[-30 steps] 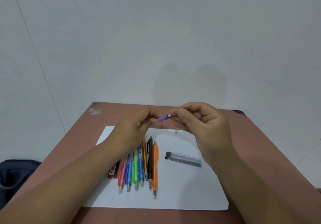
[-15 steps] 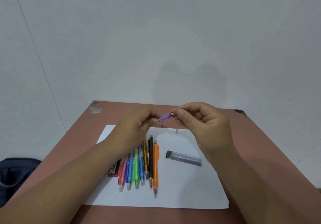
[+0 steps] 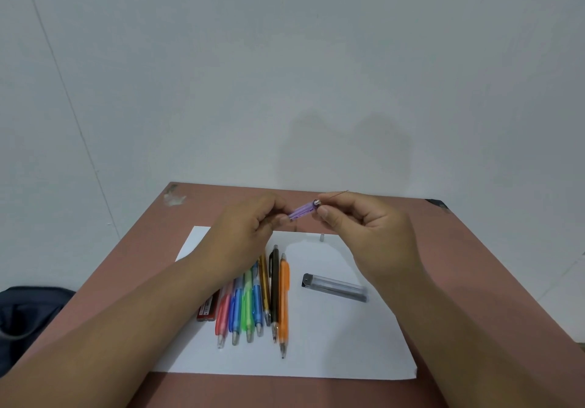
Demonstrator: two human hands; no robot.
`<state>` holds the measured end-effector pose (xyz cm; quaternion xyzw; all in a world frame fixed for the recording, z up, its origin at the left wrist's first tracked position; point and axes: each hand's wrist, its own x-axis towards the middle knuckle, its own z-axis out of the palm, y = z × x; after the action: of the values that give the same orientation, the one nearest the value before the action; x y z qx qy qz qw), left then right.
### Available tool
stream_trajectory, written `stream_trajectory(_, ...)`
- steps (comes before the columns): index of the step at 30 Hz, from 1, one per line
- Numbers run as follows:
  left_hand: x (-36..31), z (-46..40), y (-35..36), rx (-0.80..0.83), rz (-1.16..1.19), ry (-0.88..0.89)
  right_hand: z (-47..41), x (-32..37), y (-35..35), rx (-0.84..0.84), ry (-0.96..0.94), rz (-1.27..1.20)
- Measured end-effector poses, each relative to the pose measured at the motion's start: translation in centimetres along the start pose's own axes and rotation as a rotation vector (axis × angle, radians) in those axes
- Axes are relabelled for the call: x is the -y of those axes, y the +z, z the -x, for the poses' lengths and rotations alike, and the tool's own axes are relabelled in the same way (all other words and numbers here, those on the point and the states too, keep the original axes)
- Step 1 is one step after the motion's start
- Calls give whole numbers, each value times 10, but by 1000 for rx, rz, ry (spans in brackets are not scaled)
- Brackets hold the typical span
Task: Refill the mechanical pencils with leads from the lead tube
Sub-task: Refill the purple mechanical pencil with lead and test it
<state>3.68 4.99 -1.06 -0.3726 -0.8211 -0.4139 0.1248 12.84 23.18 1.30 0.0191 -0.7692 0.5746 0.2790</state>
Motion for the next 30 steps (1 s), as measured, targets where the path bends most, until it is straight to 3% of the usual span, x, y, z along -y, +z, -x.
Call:
stream_trajectory(8,2,-1,1,-6,61,-89,-4,-2,-3,-62,42,17)
stream_trajectory(13,6,-2,3,-55,153,-138,-7,-10,-4,-71,36,167)
stream_trajectory(22,-1,1,-1,-53,95,-145,-19,-45,-5,217,-9,765)
stream_trajectory(30,1,1,-2,-77,24,-130,-26,-53,5,314,26,958)
